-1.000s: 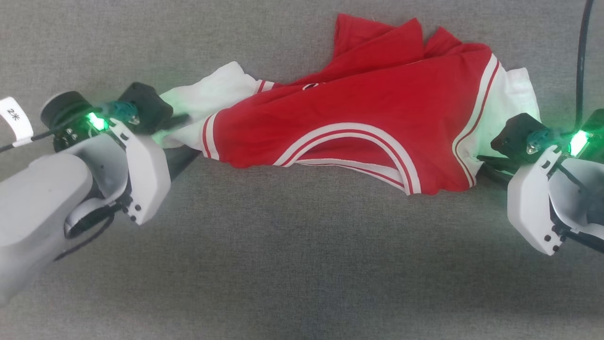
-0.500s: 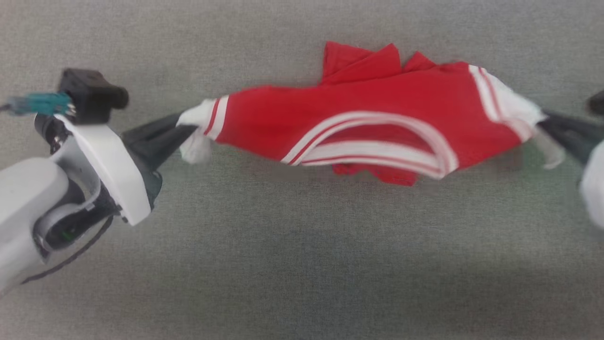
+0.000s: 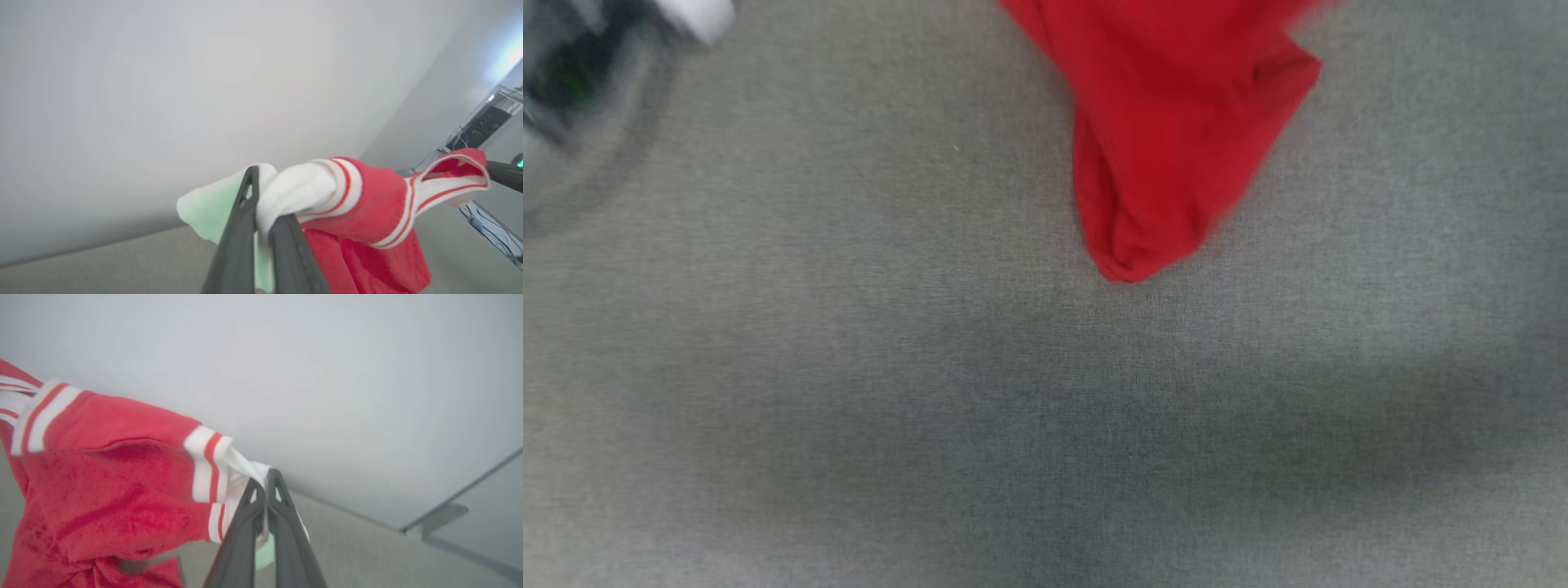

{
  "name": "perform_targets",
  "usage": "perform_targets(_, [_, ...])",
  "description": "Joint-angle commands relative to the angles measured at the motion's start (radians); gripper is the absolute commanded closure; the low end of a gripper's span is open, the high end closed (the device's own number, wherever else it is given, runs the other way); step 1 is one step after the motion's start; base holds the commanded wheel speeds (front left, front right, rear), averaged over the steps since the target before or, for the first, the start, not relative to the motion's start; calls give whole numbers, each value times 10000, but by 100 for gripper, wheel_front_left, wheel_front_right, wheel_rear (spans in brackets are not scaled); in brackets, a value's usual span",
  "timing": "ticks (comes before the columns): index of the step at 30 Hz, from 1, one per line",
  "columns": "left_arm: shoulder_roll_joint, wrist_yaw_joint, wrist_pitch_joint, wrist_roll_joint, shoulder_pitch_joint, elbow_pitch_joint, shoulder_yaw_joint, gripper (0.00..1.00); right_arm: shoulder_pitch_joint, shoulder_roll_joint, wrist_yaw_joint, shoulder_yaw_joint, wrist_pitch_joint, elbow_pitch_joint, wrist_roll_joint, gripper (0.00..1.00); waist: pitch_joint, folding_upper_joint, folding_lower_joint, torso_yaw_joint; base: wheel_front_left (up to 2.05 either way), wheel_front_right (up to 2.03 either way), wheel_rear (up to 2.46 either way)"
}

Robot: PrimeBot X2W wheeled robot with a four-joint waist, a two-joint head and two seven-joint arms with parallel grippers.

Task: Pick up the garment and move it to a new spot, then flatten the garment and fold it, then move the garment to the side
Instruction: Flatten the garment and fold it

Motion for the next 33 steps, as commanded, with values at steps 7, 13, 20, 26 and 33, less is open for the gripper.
perform_targets(7, [-918, -17, -939, -116, -3036, 3125, 1648, 100, -4425, 1791, -19, -1088, -2302, 3214, -1547, 100, 567, 0, 0, -334, 0, 0, 0])
perform_targets(13, [-1199, 6, -1180, 81, -4081, 3793, 2611, 100, -6229, 2312, -28, -1219, -3574, 5083, -2321, 100, 262, 0, 0, -417, 0, 0, 0])
perform_targets(20, [-548, 5, -831, -152, -1726, 2034, 1947, 100, -4768, 1917, -24, -270, -3180, 5439, -1253, 100, -123, 0, 0, -463, 0, 0, 0])
perform_targets(26, [494, 5, -806, -918, 2098, -212, 1069, 100, -1537, 1169, -24, 224, -2167, 4250, 147, 100, -417, 0, 0, -491, 0, 0, 0])
perform_targets(33, [1187, -8, -1056, -1716, 5989, -2576, 822, 100, 3064, 203, -21, -335, -903, 1967, 2002, 100, -874, 0, 0, -467, 0, 0, 0])
